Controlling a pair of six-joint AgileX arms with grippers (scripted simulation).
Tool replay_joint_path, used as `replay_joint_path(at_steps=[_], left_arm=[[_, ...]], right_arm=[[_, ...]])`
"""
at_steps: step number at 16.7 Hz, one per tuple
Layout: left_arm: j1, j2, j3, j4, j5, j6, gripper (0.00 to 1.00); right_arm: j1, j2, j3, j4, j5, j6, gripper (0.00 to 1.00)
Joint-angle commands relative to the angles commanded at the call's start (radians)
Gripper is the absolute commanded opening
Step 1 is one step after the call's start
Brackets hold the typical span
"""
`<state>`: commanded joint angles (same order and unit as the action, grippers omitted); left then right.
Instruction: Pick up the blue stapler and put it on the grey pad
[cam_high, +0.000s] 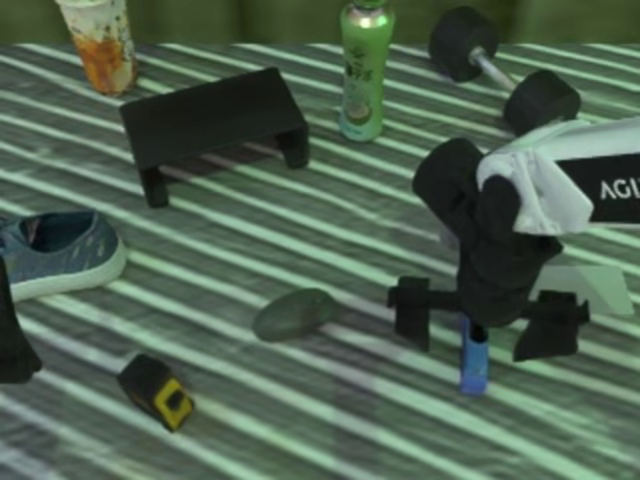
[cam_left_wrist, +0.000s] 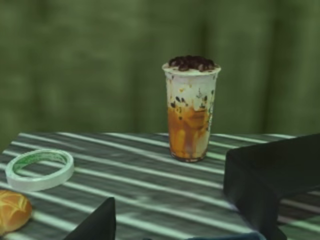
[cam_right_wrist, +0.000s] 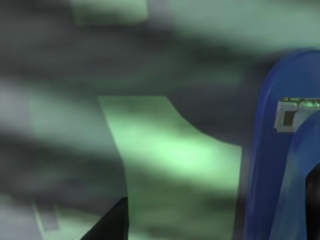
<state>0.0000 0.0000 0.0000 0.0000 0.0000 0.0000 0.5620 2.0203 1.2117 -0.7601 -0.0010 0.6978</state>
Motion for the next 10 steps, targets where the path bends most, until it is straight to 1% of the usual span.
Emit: replay_joint_path(at_steps=[10], left_arm=[[0.0, 0.0, 0.0, 0.0, 0.0, 0.0, 1.0]], right_arm=[[0.0, 0.0, 0.0, 0.0, 0.0, 0.0, 0.02]])
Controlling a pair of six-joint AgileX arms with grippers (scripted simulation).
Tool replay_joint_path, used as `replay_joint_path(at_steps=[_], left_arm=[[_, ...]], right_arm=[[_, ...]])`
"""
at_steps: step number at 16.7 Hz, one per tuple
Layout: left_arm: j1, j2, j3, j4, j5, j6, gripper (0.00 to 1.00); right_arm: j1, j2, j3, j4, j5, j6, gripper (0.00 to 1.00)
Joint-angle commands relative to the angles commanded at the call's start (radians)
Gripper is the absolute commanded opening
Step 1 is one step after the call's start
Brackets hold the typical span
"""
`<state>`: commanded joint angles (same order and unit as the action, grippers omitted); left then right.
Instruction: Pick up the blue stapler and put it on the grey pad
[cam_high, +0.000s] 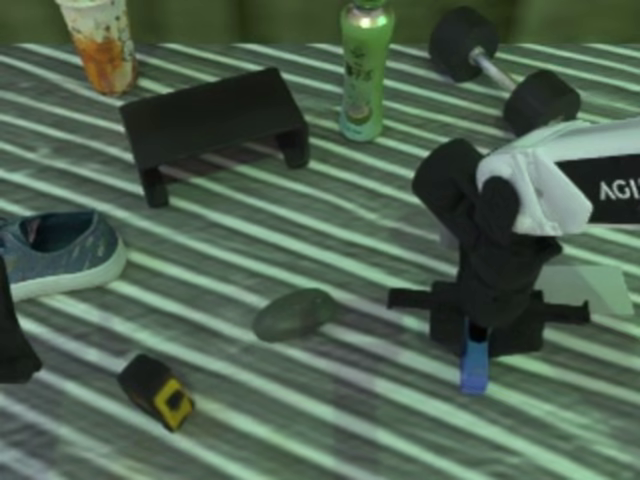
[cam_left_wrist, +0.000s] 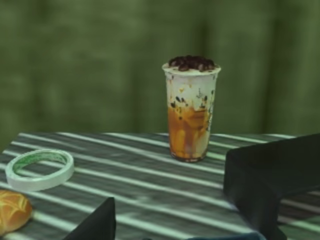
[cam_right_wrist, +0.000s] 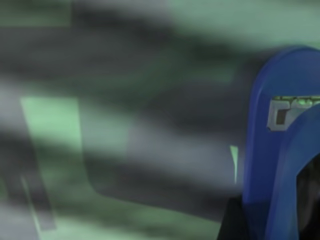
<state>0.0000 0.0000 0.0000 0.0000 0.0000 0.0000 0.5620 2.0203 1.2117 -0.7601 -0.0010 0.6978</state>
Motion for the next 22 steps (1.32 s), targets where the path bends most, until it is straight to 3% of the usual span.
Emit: replay_joint_path(at_steps=[11, 19, 22], left_arm=[[0.0, 0.0, 0.0, 0.0, 0.0, 0.0, 1.0], [0.0, 0.0, 0.0, 0.0, 0.0, 0.0, 1.0], [0.0, 0.0, 0.0, 0.0, 0.0, 0.0, 1.0]], right_arm=[[-0.001, -0.008, 0.013, -0.019, 0.004, -0.002, 0.0], [0.006, -0.121, 0.199, -0.333, 0.003, -0.004, 0.0], [0.006, -0.145, 0.227, -0.372, 0.003, -0.006, 0.0]])
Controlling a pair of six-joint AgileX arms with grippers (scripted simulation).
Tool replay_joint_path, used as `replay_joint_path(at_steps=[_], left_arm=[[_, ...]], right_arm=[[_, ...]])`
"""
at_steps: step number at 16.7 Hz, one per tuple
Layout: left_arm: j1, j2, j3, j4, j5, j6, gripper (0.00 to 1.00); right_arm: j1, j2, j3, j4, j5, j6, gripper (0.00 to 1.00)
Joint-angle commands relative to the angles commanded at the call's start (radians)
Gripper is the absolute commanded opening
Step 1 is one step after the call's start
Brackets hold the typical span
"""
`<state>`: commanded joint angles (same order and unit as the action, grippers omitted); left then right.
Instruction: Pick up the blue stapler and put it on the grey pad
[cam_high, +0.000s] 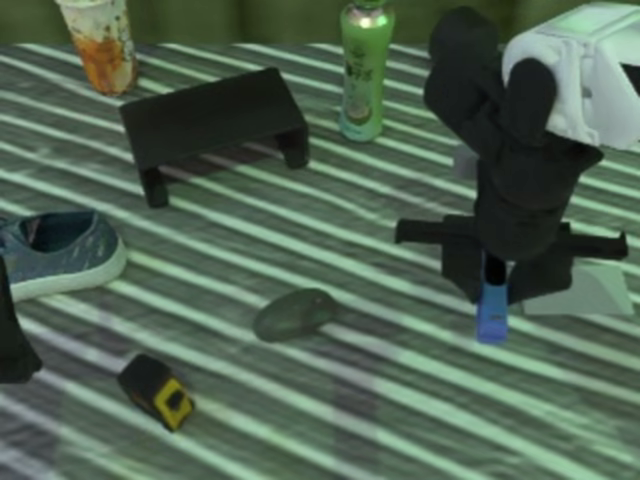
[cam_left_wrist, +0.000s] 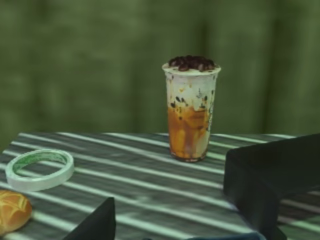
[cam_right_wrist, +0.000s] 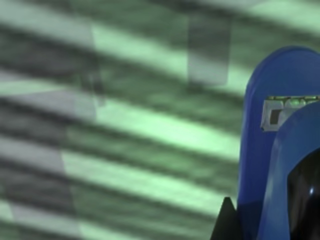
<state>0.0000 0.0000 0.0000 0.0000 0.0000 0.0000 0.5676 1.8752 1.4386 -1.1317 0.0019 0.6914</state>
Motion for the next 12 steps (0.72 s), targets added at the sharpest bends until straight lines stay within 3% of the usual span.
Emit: replay_joint_path(at_steps=[6, 12], left_arm=[[0.0, 0.0, 0.0, 0.0, 0.0, 0.0, 1.0], [0.0, 0.0, 0.0, 0.0, 0.0, 0.0, 1.0]], right_arm=[[-0.016, 0.012, 0.009, -0.003, 0.0, 0.037, 0.0], [-0.126, 0.055, 0.075, -0.039, 0.001, 0.384, 0.0]])
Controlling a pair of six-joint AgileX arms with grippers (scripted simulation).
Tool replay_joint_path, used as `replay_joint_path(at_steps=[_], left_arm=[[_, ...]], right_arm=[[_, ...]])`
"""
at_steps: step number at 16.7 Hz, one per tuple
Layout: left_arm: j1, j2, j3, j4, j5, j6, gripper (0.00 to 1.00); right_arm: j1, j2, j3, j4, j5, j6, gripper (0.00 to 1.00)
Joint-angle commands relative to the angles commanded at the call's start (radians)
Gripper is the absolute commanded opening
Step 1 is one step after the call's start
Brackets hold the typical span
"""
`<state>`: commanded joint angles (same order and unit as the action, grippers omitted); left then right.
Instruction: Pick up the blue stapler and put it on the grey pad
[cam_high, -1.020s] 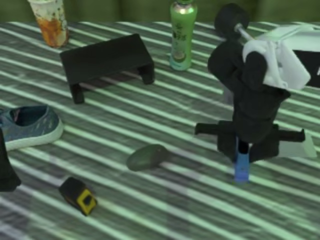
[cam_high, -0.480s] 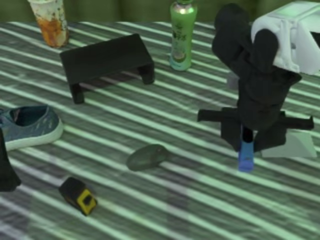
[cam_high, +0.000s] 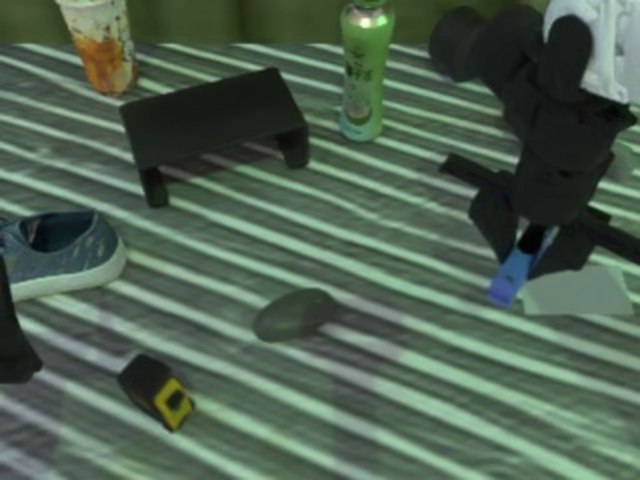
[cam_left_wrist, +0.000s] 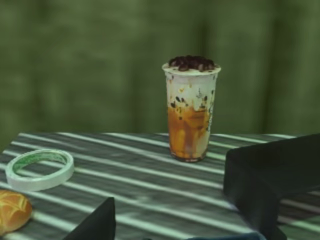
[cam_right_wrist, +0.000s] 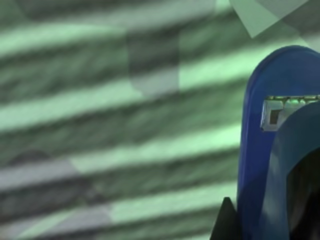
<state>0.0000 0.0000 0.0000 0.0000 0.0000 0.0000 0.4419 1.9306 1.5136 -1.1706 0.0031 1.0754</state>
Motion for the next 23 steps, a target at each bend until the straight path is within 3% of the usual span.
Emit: replay_joint_path(at_steps=[5, 9, 18, 23], left_arm=[[0.0, 0.0, 0.0, 0.0, 0.0, 0.0, 1.0], [0.0, 0.0, 0.0, 0.0, 0.0, 0.0, 1.0], [0.0, 0.0, 0.0, 0.0, 0.0, 0.0, 1.0], [0.0, 0.0, 0.0, 0.0, 0.0, 0.0, 1.0]], right_arm=[[-0.129, 0.034, 0.056, -0.034, 0.002, 0.423, 0.0], [-0.212, 0.04, 0.086, -0.043, 0.001, 0.649, 0.0], [-0.233, 0.04, 0.077, -0.024, 0.001, 0.704, 0.0], [-0.237, 0.098, -0.051, 0.171, 0.002, 0.704, 0.0]])
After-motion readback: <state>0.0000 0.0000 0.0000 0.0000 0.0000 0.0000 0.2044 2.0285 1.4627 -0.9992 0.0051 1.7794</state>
